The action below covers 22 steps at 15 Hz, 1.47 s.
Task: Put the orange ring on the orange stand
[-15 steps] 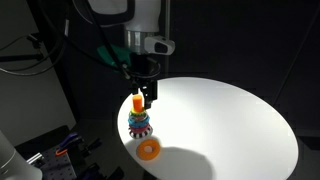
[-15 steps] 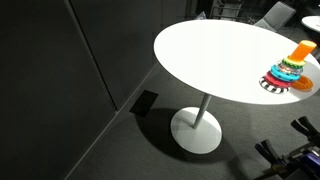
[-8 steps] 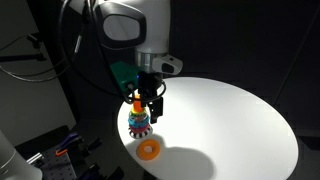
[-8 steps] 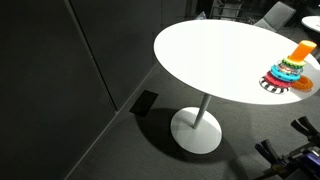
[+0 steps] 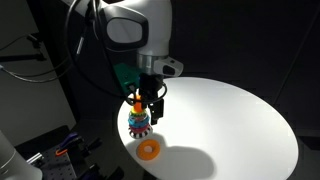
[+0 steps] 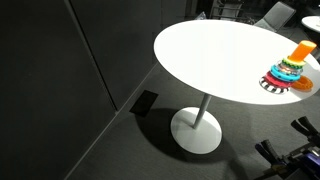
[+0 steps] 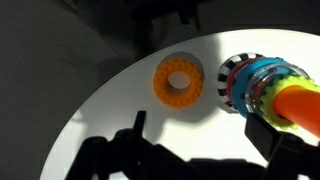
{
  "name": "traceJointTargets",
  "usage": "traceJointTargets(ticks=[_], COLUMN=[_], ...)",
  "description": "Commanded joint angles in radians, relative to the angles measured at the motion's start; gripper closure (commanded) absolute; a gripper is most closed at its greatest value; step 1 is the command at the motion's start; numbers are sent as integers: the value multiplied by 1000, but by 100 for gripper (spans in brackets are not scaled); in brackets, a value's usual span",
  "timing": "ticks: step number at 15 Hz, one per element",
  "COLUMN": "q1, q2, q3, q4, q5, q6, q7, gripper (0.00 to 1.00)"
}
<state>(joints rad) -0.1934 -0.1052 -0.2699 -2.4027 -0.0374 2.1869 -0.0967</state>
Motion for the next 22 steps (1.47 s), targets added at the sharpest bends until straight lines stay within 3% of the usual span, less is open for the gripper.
traceJointTargets(ticks=[1,22], q1=[-17,-73], q2=[19,266], q3=[11,-19], q4=[-6,-91], q5=[-10,-11], q6=[20,340], q7=[14,72], gripper=[0,0])
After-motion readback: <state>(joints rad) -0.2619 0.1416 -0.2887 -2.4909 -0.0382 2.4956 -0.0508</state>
